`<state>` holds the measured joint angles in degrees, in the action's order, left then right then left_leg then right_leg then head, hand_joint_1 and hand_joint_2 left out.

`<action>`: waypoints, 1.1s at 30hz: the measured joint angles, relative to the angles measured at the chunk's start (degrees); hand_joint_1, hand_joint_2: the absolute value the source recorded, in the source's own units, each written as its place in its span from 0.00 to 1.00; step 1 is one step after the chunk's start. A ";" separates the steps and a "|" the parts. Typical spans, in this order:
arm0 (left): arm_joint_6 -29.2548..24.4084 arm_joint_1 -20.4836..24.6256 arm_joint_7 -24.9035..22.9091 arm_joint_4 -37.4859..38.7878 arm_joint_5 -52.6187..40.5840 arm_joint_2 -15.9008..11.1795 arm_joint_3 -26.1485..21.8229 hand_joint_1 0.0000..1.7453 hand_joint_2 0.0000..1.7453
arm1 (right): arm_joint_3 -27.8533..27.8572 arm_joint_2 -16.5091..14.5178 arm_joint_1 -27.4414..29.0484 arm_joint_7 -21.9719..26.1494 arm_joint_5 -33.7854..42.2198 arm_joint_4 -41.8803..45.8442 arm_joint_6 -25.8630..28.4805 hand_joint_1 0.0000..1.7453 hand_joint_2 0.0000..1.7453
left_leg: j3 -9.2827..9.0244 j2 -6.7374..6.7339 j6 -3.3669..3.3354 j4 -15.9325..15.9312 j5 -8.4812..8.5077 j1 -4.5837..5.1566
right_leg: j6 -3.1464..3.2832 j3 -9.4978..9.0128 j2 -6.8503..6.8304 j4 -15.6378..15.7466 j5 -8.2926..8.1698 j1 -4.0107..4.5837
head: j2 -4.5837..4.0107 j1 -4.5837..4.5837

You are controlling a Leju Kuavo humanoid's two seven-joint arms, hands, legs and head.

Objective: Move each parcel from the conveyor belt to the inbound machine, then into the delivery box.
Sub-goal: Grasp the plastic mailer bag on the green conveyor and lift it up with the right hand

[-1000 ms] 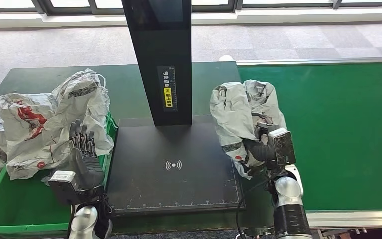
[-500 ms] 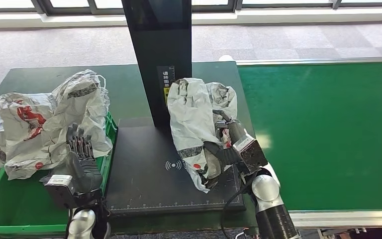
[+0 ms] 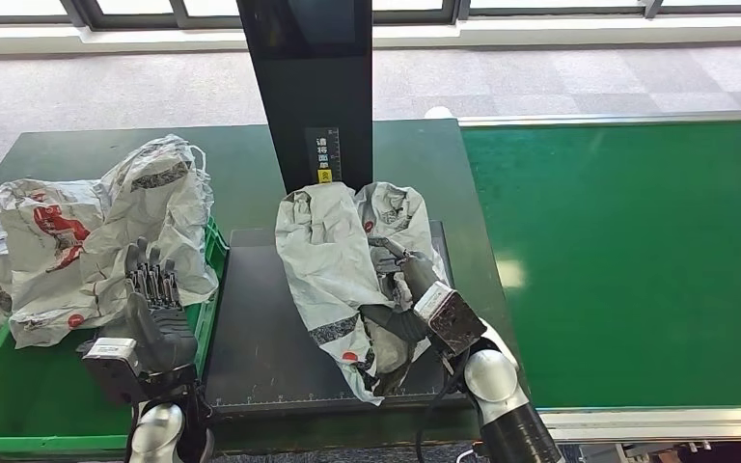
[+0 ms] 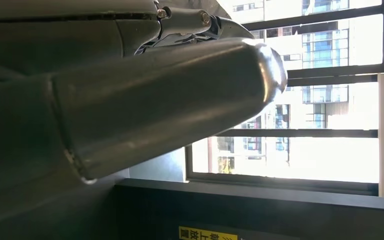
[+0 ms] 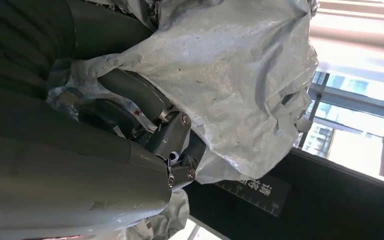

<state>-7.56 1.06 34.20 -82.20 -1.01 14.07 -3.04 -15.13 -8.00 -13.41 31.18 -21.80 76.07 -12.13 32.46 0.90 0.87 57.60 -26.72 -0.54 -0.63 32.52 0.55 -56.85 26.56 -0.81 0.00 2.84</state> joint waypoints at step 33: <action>-0.09 2.41 -3.36 1.12 -0.17 -0.66 0.17 0.00 0.00 | -2.09 0.86 1.62 -9.52 -25.50 -11.49 25.75 0.00 0.00 | 0.04 -0.01 0.03 0.00 0.03 0.00 | 0.02 0.06 0.00 0.01 -0.02 0.00 | 0.00 0.00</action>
<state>-7.66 3.48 30.84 -81.08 -1.18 13.41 -2.86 -17.22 -7.15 -11.79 21.66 -47.30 64.58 13.63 32.50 0.89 0.89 57.60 -26.69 -0.54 -0.61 32.58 0.56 -56.84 26.54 -0.81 0.00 2.84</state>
